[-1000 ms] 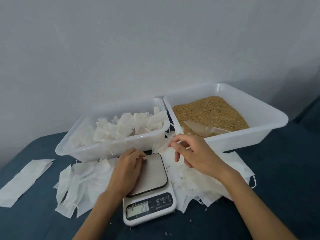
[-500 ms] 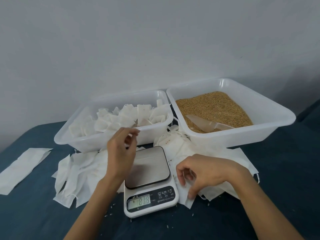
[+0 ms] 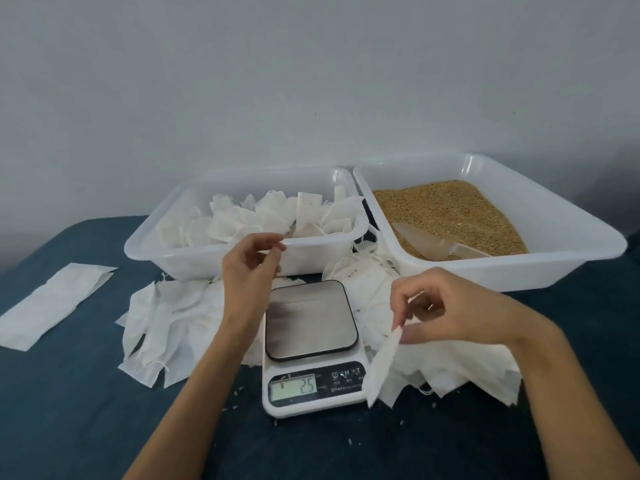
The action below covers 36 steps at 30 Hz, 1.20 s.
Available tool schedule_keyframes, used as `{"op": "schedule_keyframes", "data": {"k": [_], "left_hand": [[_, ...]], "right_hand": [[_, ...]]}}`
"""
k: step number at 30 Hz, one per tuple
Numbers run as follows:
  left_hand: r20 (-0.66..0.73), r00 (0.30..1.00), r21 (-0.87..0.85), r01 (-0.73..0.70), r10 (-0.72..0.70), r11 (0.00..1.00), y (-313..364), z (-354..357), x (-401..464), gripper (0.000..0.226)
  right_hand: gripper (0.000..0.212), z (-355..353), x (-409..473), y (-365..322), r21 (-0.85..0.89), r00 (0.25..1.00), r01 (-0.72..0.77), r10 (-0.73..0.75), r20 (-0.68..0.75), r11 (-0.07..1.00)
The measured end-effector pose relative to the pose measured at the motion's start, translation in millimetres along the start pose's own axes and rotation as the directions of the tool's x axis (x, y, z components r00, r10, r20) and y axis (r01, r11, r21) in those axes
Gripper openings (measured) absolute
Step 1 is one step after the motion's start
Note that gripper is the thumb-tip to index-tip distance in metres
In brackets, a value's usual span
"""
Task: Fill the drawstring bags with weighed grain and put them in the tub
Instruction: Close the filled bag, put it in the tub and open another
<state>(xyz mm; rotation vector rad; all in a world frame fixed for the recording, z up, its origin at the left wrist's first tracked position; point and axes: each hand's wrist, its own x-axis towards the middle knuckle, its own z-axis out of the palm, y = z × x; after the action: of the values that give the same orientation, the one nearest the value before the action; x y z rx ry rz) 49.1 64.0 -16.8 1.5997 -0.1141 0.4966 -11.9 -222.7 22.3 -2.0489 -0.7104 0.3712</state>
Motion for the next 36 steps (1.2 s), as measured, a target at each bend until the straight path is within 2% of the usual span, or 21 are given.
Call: {"op": "schedule_keyframes", "data": {"k": [3,5,8,10,12,13,16,18,20,22,26,29,31,33,34,36], "left_hand": [[0.101,0.995,-0.088,0.019,-0.01,0.996,2.6,4.5,-4.0,0.019],[0.232,0.972,-0.159,0.067,-0.029,0.985,5.2,10.3,-8.5,0.009],[0.486,0.869,-0.203,0.218,-0.095,0.954,6.9,17.1,-16.5,0.041],[0.57,0.81,-0.197,0.297,-0.138,0.934,6.5,19.1,-21.3,0.062],[0.557,0.814,-0.197,0.323,-0.166,0.926,6.3,19.0,-23.5,0.073],[0.545,0.823,-0.209,0.322,-0.163,0.923,7.5,18.1,-23.4,0.069],[0.521,0.844,-0.197,0.267,-0.13,0.943,5.8,17.1,-21.4,0.037],[0.483,0.866,-0.223,0.267,-0.132,0.938,2.7,17.9,-20.7,0.027],[0.432,0.891,-0.28,0.279,-0.139,0.919,0.3,18.2,-20.2,0.026],[0.389,0.908,-0.322,0.291,-0.155,0.901,0.4,17.8,-18.7,0.024],[0.363,0.909,-0.318,0.329,-0.207,0.889,3.9,19.5,-18.7,0.022],[0.426,0.88,-0.255,0.34,-0.211,0.905,4.5,22.6,-24.7,0.006],[0.387,0.902,-0.17,0.277,-0.194,0.946,7.5,23.3,-28.2,0.004],[0.228,0.968,0.005,0.105,-0.103,0.994,9.1,24.3,-30.3,0.024],[0.152,0.988,0.073,0.024,-0.035,0.997,9.6,25.4,-31.2,0.032],[0.053,0.997,0.087,-0.068,0.064,0.994,12.6,27.0,-33.4,0.039]], "right_hand": [[0.029,-6.9,3.3,-6.4,0.219,0.983,0.053,-0.013,-0.183,0.974],[0.025,-6.1,17.4,-12.4,0.261,0.955,0.099,-0.018,-0.296,0.96],[0.014,4.1,47.0,-19.5,0.221,0.907,0.119,-0.015,-0.422,0.968],[0.011,12.3,63.4,-20.1,0.205,0.868,0.106,0.01,-0.496,0.973],[0.009,17.5,71.5,-16.8,0.206,0.83,0.111,0.024,-0.558,0.972],[0.008,19.2,72.7,-14.6,0.209,0.813,0.121,0.024,-0.582,0.97],[0.003,25.0,68.6,-8.6,0.232,0.792,0.148,0.025,-0.61,0.961],[0.01,30.4,65.9,-6.5,0.27,0.845,0.125,0.04,-0.533,0.955],[0.025,36.8,66.4,-4.1,0.261,0.911,0.07,0.045,-0.41,0.963],[0.022,39.6,68.0,-3.1,0.238,0.918,0.068,0.033,-0.395,0.969],[0.006,34.1,66.6,-3.5,0.284,0.836,0.151,0.031,-0.548,0.947],[0.013,29.0,65.0,-4.9,0.301,0.787,0.192,0.036,-0.616,0.934],[0.016,28.1,64.6,-3.8,0.272,0.777,0.177,0.035,-0.629,0.946],[0.006,29.7,64.4,-2.9,0.202,0.764,0.128,0.034,-0.644,0.971],[0.009,31.5,64.8,-2.5,0.16,0.751,0.096,0.034,-0.659,0.982],[0.02,35.7,65.0,-2.7,0.098,0.725,0.042,0.037,-0.687,0.994]]}}
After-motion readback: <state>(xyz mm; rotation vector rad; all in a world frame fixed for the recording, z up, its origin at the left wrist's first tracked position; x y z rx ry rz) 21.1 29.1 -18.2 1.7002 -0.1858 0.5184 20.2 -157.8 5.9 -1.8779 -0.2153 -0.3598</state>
